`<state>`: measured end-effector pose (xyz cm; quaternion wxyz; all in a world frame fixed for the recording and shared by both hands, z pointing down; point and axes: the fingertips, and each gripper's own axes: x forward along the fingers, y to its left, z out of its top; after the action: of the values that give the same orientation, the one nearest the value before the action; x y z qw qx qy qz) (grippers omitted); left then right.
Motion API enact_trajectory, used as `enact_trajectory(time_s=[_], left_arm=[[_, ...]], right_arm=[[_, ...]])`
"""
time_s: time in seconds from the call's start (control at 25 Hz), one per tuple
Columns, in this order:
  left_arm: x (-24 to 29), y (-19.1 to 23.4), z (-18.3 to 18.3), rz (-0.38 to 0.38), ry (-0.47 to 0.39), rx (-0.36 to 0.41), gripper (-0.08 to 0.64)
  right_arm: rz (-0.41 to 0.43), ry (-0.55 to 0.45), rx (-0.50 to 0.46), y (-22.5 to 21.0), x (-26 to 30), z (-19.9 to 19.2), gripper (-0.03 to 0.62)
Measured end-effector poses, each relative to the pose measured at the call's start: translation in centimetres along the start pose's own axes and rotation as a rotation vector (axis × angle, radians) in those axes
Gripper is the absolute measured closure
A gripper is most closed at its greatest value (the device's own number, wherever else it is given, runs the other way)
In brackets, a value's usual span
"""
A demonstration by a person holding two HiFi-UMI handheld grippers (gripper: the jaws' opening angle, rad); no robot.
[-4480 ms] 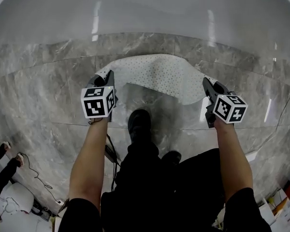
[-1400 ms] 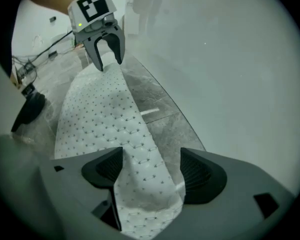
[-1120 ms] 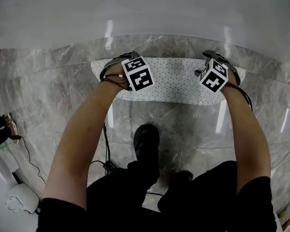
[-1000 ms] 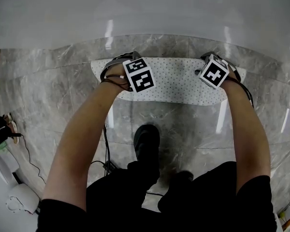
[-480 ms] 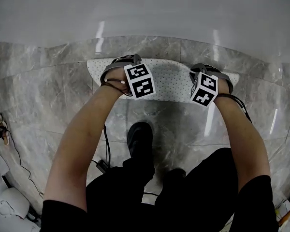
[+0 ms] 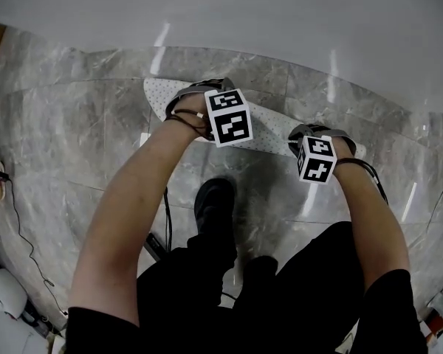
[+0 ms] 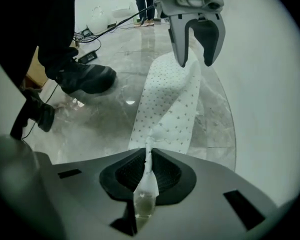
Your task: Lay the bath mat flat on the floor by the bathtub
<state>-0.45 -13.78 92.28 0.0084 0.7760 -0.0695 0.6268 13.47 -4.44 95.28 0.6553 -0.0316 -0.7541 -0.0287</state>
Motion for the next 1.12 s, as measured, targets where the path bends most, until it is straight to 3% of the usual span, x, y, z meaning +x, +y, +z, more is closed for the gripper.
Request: enact_trajectory(time_s=[0.2,0.4,0.6,0.72,0.84,0.96,1.04,1.12], left_arm=[[0.9,-1.5,0.7,-0.041,-0.004,0.041,0.313],[2.2,-5.0,0.9,-0.221,0.033,0.092,0.313],[2.6,-7.7,0.3,-0.359,0.057,0.073,0.344],[3.7,-8.8,-0.6,-0.323,0.042,0.087,0.348],[4.6,-9.8,-1.2,-0.263,-0.002,0.106,0.351],[4.9,-11.0,-1.9,-0.272,0.011,0.138,0.363],[5.2,-10.8,-2.2,-0.242,0.021,0.170,0.528],[5.4,-10.5,-2.1,-0.235,0.018,0.147,0.538]], right_arm=[[0.071,0.003,-0.008,1.3,1.1,0.4,0.545],[0.104,0.012,-0.039,2.7,1.9,0.4,0.545],[0.181,0.041,-0.080,4.8,2.9,0.4,0.542],[0.252,0.015,-0.032,5.9,2.5,1.0,0.503],[0.281,-0.019,-0.002,6.3,1.4,1.1,0.415],[0.246,-0.150,0.088,4.5,-0.8,2.4,0.432],[0.178,-0.242,0.206,1.7,-1.9,3.3,0.414],[0.145,-0.230,0.286,0.1,-1.1,2.8,0.365]])
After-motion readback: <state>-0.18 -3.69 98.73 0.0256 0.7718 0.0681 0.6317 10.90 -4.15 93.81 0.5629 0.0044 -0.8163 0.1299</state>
